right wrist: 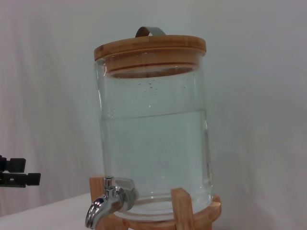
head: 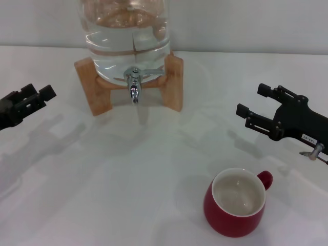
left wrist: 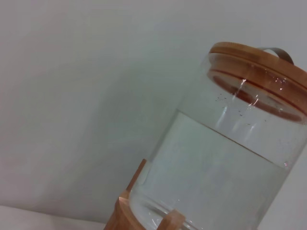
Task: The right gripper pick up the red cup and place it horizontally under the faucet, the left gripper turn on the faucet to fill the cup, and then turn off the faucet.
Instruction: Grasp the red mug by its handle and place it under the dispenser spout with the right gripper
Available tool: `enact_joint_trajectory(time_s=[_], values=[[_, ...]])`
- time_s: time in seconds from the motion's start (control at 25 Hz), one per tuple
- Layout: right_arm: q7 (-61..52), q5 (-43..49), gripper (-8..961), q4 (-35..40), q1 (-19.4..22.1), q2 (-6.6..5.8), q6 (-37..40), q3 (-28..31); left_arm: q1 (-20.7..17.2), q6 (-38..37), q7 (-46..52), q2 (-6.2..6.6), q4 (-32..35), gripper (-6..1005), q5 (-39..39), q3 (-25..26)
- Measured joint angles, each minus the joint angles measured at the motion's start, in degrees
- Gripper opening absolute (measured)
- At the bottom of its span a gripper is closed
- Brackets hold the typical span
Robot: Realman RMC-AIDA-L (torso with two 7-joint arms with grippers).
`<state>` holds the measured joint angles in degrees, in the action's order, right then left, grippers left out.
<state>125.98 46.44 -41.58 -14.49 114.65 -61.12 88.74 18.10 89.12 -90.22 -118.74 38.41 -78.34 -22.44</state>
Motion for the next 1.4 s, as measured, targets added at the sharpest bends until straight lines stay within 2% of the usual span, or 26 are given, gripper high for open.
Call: enact_joint_trajectory(time_s=[0.68, 0.92, 1.16, 1.4], values=[[-2.12, -1.33, 782, 0.54, -0.49, 0.04, 0.47, 0.1, 0.49, -0.09, 0.07, 0.09, 0.0, 894, 0.11, -0.18], [-7.44, -4.7, 781, 0.71, -0.74, 0.08, 5.35, 0.33, 0.58, -0.27, 0.06, 0.06, 0.0, 894, 0.04, -0.3], [-8.06, -6.88, 780, 0.8, -0.59, 0.18, 5.08, -0.26, 0.6, -0.35, 0.05, 0.02, 0.0, 894, 0.03, -0.14], [-2.18, -3.17, 780, 0.8, -0.07, -0.81, 2.8, 0.31, 0.28, -0.36, 0.06, 0.01, 0.0, 894, -0.06, 0.01]])
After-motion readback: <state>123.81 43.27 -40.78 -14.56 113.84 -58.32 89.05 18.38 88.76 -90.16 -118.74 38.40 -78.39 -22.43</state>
